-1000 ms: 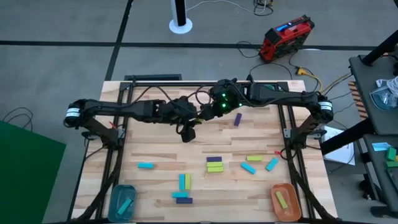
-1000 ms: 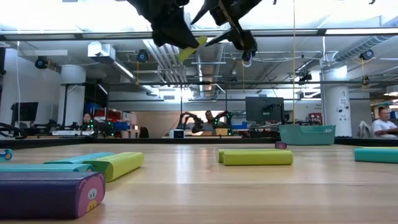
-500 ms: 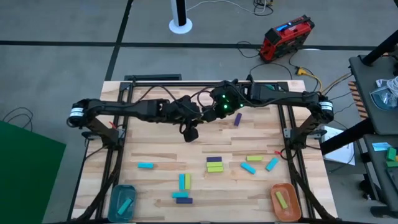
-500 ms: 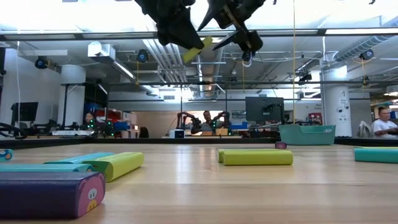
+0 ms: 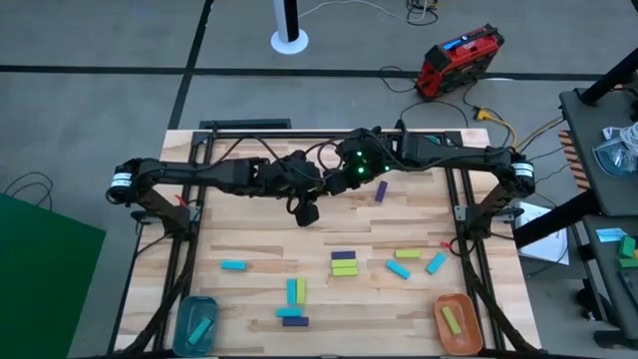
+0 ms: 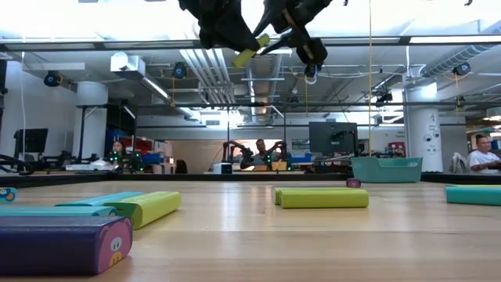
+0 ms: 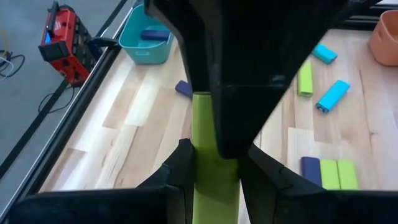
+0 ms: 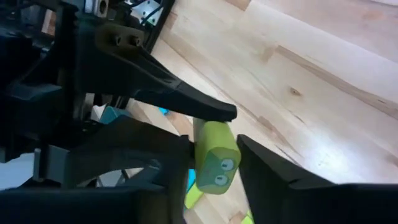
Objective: Sort blocks
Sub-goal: Put the green block into the orange bin
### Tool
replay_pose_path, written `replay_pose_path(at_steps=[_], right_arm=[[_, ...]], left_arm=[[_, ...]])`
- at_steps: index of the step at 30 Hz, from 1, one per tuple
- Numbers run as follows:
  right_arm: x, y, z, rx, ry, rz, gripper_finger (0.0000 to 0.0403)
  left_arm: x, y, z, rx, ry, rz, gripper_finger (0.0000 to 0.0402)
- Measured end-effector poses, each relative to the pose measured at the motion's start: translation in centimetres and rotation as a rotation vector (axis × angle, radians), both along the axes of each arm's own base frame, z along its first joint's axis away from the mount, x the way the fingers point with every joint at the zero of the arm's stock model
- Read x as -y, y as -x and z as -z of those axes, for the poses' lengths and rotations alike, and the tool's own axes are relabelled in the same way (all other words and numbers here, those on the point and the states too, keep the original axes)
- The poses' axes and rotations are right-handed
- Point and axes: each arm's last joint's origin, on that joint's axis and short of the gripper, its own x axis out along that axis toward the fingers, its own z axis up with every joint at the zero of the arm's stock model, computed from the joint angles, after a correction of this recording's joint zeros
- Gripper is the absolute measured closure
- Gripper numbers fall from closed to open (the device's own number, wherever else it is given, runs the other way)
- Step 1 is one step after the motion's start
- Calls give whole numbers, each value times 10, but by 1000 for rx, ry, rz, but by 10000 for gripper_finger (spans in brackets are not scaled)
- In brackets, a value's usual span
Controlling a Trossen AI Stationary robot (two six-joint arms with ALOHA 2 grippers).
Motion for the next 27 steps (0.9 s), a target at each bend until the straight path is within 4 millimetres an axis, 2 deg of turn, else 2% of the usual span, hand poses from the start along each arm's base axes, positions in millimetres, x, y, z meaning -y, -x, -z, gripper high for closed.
replay_pose_path(at_steps=[5,11,15,19,27], right_arm=[[0,0,0,3,16,-10,348],[0,2,1,-18,48,-48,348],[-2,15,5,-127,65,-92,348],[-9,37,3,-243,110,-206,348],[-51,78,-16,-347,171,-444,348]], left_arm=[[0,0,0,-1,-8,-10,319],[1,0,1,-5,8,4,290],[1,2,3,-37,11,1,287],[-1,4,5,-60,-1,0,286],[-13,5,5,-72,-31,-14,284]])
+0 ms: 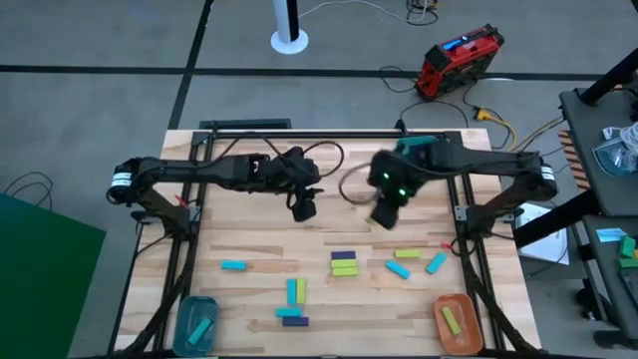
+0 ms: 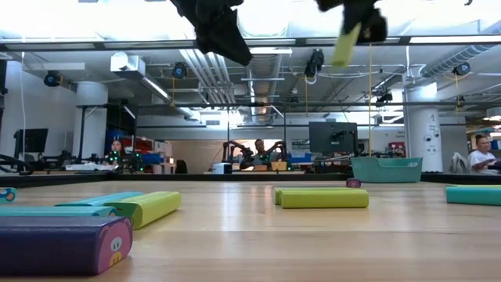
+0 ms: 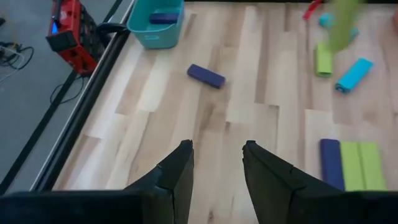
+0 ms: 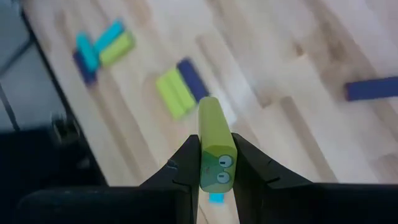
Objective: Sort blocks
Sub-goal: Put the green block into the orange bin
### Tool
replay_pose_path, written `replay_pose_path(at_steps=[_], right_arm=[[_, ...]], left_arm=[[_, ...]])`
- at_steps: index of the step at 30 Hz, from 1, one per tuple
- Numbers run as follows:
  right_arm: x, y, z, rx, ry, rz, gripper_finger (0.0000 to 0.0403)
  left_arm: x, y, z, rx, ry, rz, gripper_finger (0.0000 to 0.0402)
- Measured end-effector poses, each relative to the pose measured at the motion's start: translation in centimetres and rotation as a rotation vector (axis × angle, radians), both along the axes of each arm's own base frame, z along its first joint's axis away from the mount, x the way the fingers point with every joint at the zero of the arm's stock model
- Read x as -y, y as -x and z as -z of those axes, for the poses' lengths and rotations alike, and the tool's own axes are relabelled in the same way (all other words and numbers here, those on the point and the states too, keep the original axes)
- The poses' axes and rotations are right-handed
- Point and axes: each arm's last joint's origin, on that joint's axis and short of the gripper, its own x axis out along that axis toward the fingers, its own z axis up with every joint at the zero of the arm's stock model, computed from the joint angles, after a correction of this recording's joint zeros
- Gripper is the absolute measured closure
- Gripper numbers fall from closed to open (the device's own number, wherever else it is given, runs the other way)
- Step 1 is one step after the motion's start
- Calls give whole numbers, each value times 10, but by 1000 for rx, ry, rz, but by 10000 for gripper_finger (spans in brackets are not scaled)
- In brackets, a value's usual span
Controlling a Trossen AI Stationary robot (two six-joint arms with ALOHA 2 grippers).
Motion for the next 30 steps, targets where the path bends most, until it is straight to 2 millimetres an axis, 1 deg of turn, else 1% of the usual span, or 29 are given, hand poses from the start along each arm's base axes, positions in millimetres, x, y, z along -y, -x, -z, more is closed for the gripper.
replay_pose_path(at_steps=[7,13,16,18,22,30], right_arm=[[-60,24,-11,16,43,-313,348],[-115,43,-12,49,84,-627,348],[-138,55,-9,54,134,-726,348],[-150,62,-7,50,158,-766,348],[-172,79,3,1,173,-774,348],[-210,124,39,-145,211,-814,347]], left_arm=[[-11,3,2,-22,1,-33,284],[-12,5,4,-60,-15,-18,283],[-11,6,5,-78,-20,-11,283],[-11,6,5,-83,-21,-9,283],[-11,6,6,-87,-21,-9,283],[-11,6,6,-88,-24,-6,283]])
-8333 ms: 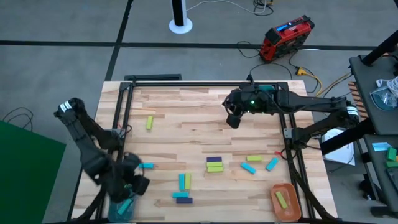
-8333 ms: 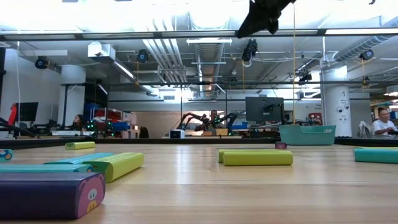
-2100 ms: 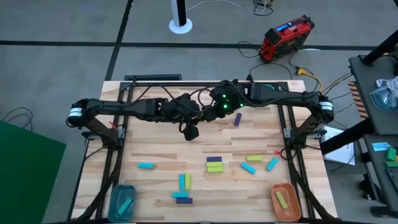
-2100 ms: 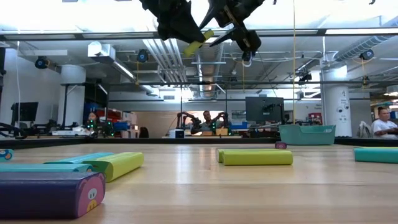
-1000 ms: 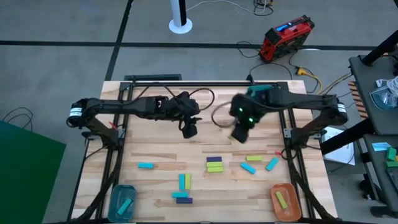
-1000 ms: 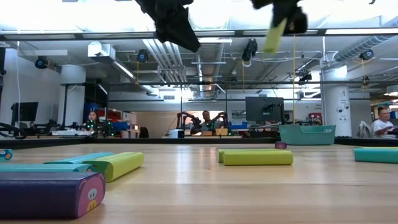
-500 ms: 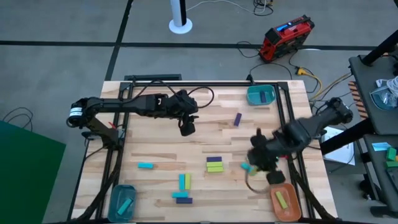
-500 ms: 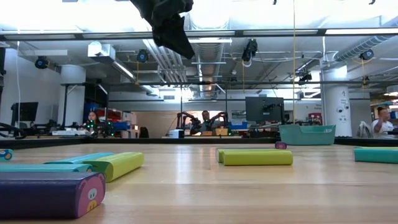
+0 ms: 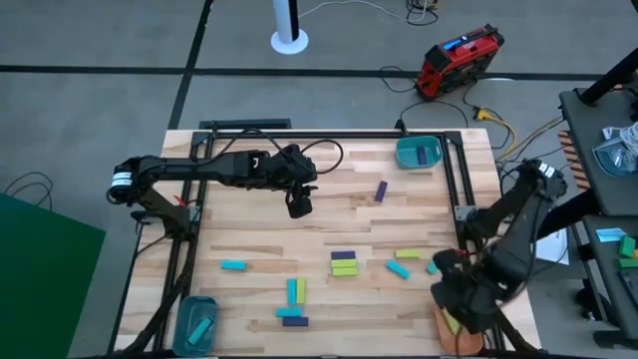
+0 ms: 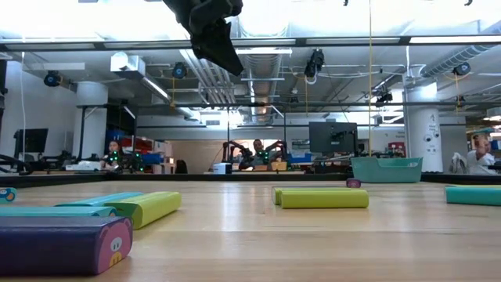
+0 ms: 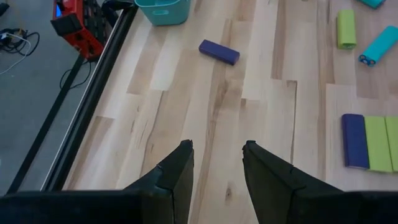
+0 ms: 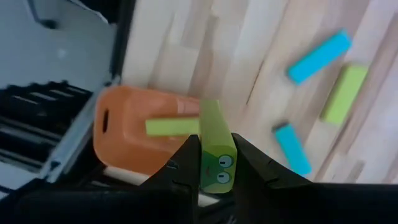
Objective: Sort blocks
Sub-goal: Put the green block into the orange bin
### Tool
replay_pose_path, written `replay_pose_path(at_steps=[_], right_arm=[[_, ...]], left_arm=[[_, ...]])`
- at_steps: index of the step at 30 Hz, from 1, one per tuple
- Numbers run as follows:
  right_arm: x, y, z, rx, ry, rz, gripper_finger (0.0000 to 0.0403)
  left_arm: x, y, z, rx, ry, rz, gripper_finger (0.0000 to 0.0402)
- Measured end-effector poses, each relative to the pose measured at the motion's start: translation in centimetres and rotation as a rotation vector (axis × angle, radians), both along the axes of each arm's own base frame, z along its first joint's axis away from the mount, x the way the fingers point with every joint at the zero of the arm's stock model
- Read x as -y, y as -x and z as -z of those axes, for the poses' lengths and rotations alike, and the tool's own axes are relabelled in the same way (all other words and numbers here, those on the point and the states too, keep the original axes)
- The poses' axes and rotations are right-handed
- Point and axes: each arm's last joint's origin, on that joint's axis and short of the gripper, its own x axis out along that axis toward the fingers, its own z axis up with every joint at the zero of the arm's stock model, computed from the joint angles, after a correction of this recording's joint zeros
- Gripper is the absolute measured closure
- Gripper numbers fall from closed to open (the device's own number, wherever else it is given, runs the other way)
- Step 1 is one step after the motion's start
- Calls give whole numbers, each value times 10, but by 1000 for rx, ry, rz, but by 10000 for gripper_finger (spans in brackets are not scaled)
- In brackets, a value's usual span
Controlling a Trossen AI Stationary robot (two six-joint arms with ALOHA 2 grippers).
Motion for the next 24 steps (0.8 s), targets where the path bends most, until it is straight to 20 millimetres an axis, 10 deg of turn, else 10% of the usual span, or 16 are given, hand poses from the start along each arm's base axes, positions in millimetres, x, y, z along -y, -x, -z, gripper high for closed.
replay_pose_path(at_steps=[24], right_arm=[[-68,45,75,-15,-38,-52,345]], left_arm=[[0,0,0,0,1,-1,283]])
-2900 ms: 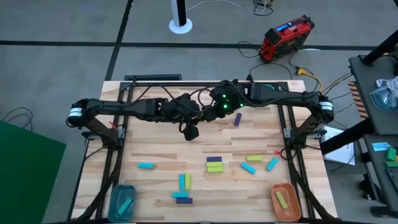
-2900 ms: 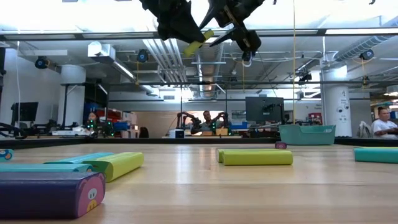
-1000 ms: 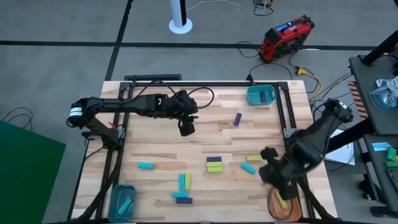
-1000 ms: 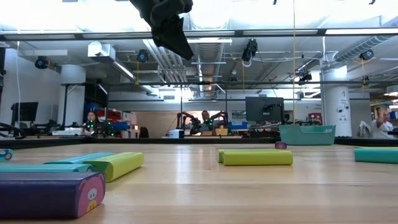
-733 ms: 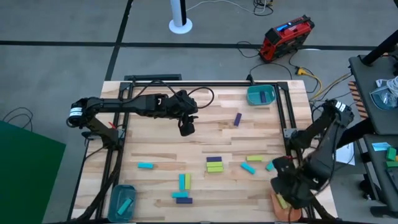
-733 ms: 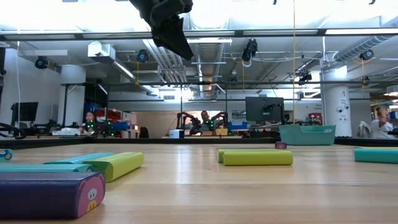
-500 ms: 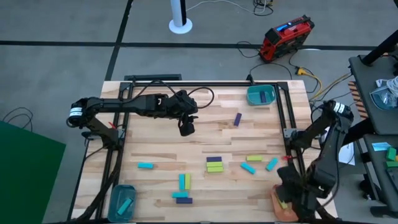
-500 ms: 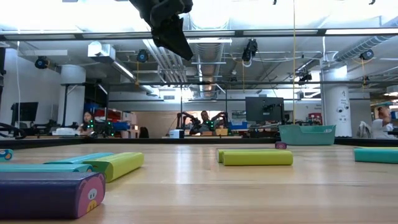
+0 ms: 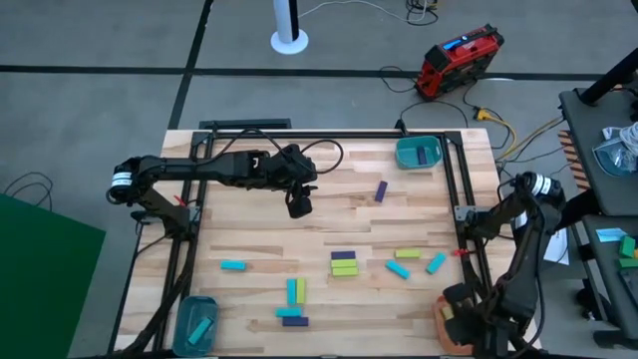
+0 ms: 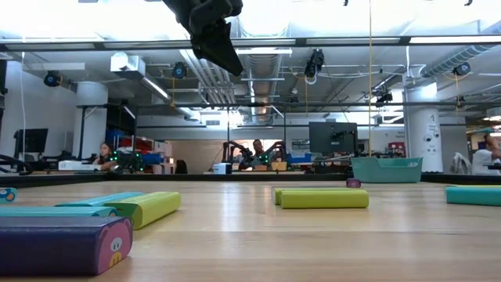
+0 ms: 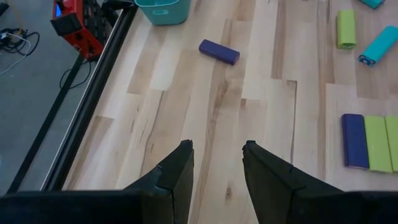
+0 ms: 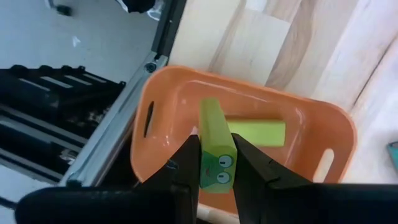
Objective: Sort blocks
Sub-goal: Put the green block into the orange bin, then put the violet block into the top blue bin
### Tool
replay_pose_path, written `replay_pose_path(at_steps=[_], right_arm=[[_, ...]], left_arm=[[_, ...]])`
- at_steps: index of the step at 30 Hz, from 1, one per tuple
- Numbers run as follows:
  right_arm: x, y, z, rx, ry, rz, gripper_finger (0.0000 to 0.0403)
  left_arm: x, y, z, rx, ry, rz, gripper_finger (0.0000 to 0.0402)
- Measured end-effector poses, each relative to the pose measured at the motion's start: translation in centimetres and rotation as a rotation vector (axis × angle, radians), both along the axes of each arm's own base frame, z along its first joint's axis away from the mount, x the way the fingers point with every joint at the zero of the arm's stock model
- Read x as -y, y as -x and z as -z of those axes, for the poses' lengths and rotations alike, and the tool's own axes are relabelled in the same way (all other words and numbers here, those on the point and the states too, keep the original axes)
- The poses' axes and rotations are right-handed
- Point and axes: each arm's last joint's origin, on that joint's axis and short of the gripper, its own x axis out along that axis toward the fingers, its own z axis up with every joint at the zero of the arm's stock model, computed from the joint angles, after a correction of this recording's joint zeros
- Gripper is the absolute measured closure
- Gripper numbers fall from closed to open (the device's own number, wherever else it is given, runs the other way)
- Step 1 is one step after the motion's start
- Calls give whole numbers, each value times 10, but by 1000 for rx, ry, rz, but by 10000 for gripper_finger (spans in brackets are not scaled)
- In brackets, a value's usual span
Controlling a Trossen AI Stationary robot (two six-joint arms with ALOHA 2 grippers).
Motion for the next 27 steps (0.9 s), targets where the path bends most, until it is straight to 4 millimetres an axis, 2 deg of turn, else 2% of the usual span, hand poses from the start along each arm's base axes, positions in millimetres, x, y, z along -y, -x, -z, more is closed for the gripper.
replay_pose_path(at_steps=[8,18,27], right_arm=[[-5,-2,10,-10,23,-3,344],[-8,-3,11,8,-3,-29,324],[-8,-3,11,8,-3,-29,339]], left_arm=[[0,0,0,5,4,-6,283],[-2,0,0,7,4,-12,283],[-2,0,0,7,4,-12,283]])
